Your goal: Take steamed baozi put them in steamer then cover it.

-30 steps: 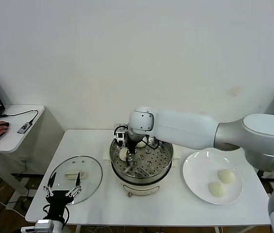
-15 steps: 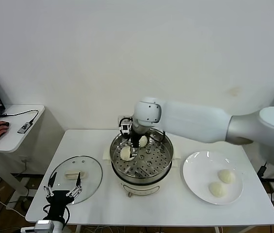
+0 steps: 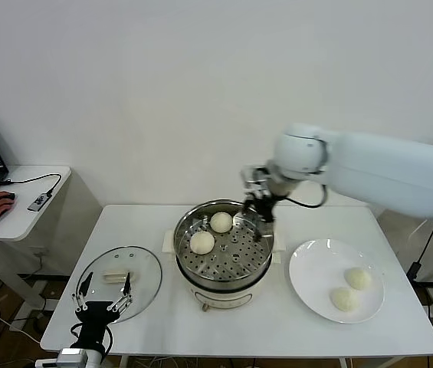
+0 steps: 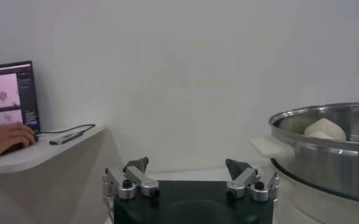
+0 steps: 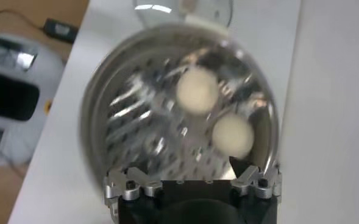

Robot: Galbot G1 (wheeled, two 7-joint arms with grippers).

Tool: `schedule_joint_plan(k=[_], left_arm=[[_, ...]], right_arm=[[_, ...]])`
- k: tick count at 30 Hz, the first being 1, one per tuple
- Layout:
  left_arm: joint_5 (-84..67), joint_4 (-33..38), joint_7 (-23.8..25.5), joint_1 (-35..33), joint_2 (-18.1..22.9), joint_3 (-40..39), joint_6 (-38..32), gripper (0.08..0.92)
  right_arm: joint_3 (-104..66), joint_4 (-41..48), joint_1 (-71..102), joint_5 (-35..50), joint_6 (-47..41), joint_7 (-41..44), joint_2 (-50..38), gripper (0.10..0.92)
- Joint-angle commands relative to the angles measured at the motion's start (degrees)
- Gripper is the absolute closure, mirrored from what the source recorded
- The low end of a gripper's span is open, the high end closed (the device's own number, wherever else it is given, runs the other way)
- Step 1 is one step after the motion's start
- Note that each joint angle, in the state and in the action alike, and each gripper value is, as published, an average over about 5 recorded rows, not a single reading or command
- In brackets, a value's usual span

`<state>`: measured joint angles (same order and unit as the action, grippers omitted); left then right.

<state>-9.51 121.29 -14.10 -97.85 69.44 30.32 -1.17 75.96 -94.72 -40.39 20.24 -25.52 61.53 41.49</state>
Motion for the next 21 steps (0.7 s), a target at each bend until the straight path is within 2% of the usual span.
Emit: schedule_joint_plan(k=[1, 11, 21], left_arm=[[0.3, -0.4, 0.0, 0.0, 0.1, -0.4, 0.0, 0.177], [1.2, -0.4, 0.0, -0.8, 0.7, -0.2, 0.1, 0.177], [2.0, -0.7, 0.0, -1.1, 1.0, -0.2, 0.2, 0.177]], right_arm=[[-6.1, -7.0, 9.6, -14.6, 8.0, 4.4, -20.7, 0.203], [-39.9, -2.5, 51.0, -26.1, 11.4, 4.1, -27.9, 0.203], [-55.8, 0.2, 71.3, -31.0, 12.4, 1.5, -26.9, 0.203]])
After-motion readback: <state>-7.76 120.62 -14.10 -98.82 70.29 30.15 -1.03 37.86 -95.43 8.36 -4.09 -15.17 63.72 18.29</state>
